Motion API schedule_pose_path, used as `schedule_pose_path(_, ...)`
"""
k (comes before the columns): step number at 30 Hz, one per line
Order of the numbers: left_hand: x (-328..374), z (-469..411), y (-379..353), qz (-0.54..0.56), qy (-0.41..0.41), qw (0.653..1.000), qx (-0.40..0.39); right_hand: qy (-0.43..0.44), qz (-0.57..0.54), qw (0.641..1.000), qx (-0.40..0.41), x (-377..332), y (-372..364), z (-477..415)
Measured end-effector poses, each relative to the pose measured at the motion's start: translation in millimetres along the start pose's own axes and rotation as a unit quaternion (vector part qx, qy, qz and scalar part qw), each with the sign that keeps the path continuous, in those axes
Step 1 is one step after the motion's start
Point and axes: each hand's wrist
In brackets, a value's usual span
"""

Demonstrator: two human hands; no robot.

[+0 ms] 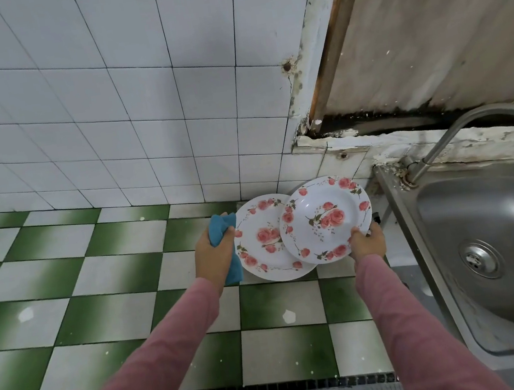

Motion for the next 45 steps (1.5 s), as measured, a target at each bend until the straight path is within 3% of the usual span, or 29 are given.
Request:
schedule_pose_path(8,4,3,-5,0.006,0.0,1.0,-0.003,0.041,0.041,0.998,0.006,-6,1,8)
schedule_pose_path(30,1,0,-6,-0.002,-0.003,1.0,-0.012,0.321,0.126,0.937,-0.056,-31,-1,62)
schedule_pose_path(33,-1,-2,-6,0.003,0.001,1.0,-0.013,0.3,0.098,0.946,-0.069,-36,-1,67)
schedule_pose_path(37,-2,-2,-7,0.003,0.0,1.0,-0.007,0.208,0.017,0.973,-0.102,-43,-1,73)
schedule_pose_path(45,-6,-6,-23,0.007,-0.003,1.0,0.03,0.142,-0.063,0.975,-0.156,-58,-4,84)
Point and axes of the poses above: each hand's wrist, its own z-axis away from the middle knuckle, its own y-axis out of the back of the hand, x = y × z, and after that the axes turned 13 degrees about z, right-handed
